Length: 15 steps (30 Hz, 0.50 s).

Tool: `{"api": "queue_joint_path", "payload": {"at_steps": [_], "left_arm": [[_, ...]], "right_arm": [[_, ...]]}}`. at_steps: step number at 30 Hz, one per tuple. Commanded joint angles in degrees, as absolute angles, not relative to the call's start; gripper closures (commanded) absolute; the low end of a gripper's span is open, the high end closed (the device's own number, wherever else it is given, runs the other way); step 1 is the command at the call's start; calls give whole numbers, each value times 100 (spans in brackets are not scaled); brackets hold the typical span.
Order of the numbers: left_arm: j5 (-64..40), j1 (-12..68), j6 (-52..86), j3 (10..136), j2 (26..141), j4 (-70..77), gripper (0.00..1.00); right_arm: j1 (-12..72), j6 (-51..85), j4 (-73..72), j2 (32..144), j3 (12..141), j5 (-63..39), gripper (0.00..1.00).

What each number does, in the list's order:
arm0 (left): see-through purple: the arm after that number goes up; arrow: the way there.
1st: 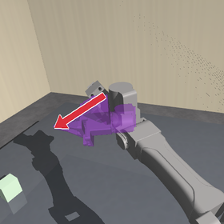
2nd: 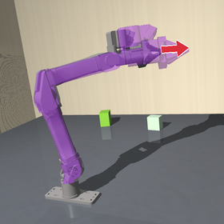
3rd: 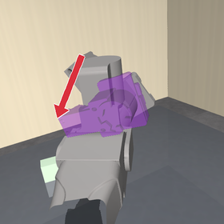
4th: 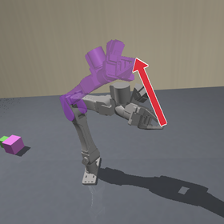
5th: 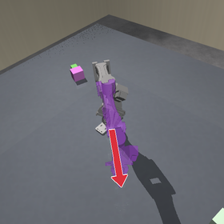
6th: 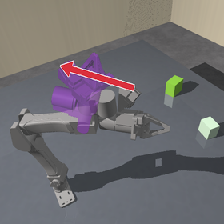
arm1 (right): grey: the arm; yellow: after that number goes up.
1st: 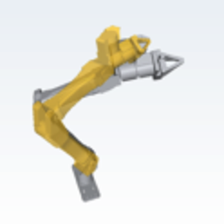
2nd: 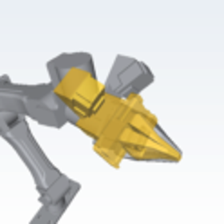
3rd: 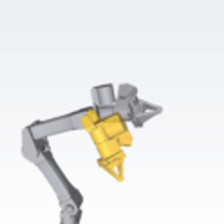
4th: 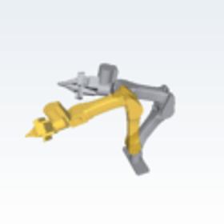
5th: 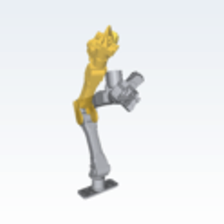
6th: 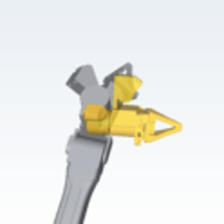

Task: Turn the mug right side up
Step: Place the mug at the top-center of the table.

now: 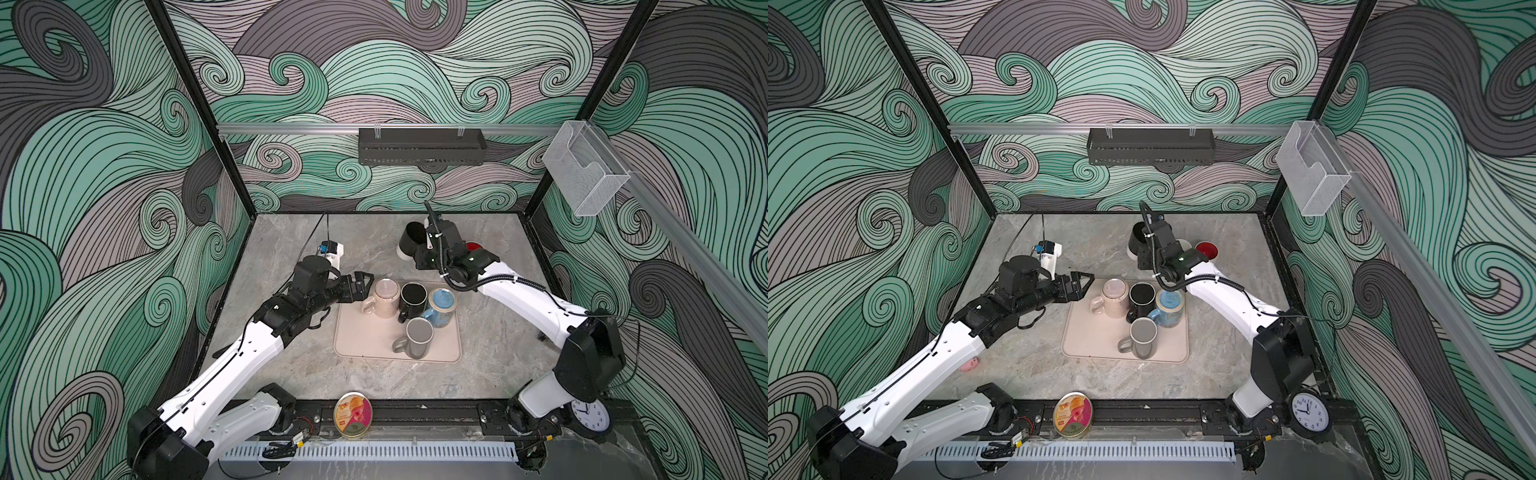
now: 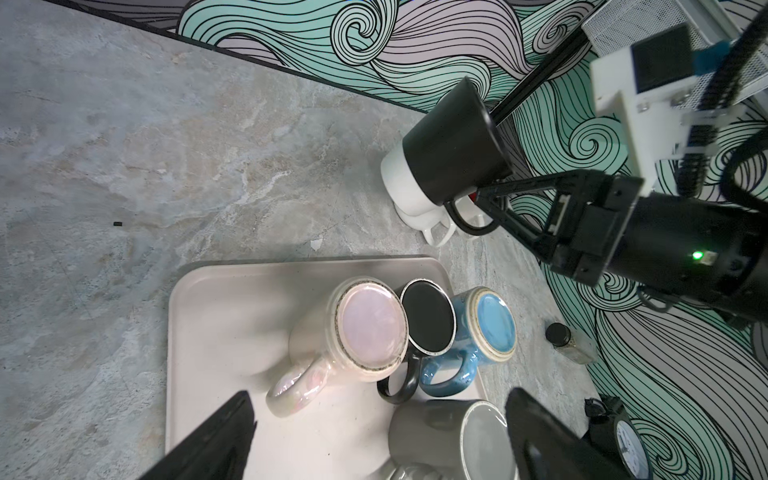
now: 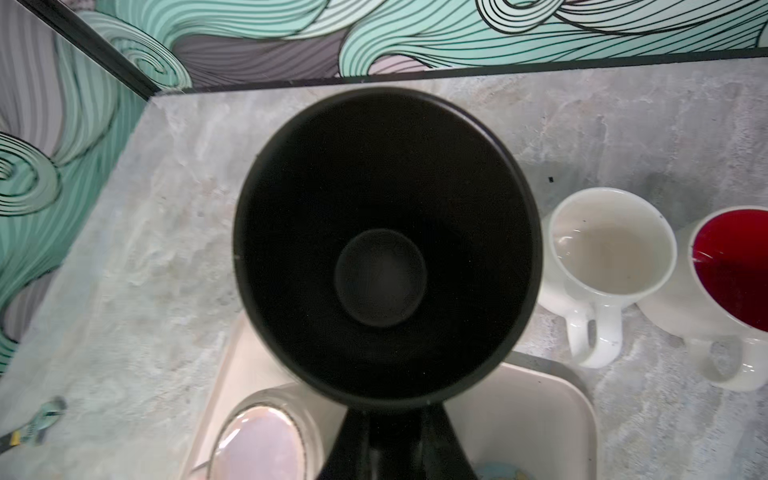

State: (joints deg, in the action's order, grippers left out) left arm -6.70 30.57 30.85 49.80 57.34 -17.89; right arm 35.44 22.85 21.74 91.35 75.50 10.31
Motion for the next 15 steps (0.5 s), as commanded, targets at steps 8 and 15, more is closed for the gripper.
{"api": "queue_joint_path", "payload": {"at_steps": [8,15], "left_arm": [[-817,3067,3033,4913,5924,-1608,5],[-809,3067,3007,4922,6020,-1617,5]], "right_arm": [[3533,1772,1878,9626,8046,1859,100],[3449,1619,1837,10022,8156,1984,100]]}}
